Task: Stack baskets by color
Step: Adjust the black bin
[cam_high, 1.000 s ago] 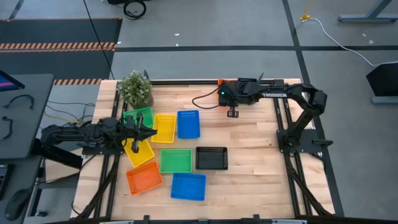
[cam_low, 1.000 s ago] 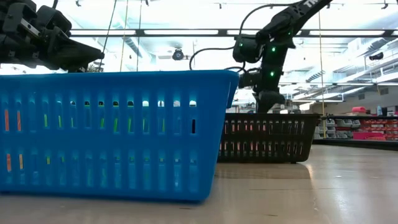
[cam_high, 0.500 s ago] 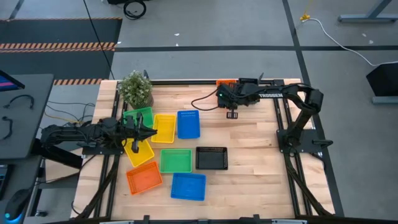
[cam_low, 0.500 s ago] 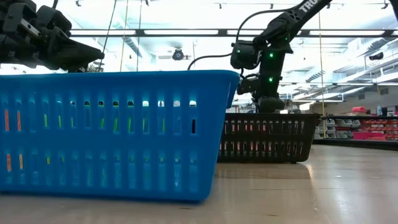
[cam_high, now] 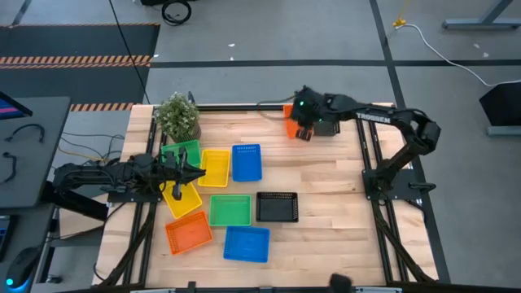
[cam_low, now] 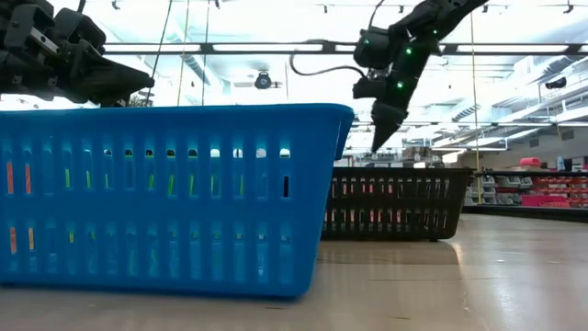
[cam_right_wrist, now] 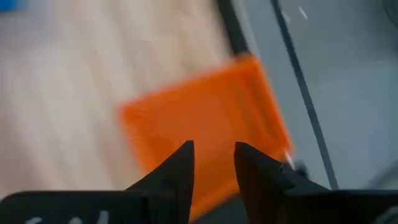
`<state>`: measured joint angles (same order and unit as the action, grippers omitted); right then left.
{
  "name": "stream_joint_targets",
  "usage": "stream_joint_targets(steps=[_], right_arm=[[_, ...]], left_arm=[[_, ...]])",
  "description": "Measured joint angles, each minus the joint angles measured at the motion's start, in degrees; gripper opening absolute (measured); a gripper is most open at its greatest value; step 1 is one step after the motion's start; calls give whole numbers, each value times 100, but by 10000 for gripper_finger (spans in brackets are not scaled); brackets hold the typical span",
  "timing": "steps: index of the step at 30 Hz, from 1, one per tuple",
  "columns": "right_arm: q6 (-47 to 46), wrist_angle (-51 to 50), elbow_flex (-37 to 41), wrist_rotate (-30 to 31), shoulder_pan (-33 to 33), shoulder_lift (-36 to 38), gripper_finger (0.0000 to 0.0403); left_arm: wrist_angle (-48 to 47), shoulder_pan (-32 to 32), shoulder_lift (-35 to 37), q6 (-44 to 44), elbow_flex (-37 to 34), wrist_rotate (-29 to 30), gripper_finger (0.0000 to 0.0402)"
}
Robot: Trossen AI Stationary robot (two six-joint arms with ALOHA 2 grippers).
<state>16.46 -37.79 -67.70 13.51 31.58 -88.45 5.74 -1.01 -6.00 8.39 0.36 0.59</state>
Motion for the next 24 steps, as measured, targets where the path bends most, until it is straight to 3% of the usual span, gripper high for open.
stream_joint_targets(steps=[6, 10, 16, 24], right_arm=[[-1236, -675, 27, 122, 1081, -84, 51], [-1515, -562, 228, -55, 1614, -240, 7], [-1653, -147, 448, -569, 1827, -624, 12], [-1673, 374, 452, -700, 1593, -860, 7]], left_arm=[[0, 1, 0, 1, 1, 1, 29], [2, -1, 0, -1, 2, 0, 29], [2, 0, 0, 1, 1, -1, 37], [2, 0, 0, 1, 2, -1, 38]])
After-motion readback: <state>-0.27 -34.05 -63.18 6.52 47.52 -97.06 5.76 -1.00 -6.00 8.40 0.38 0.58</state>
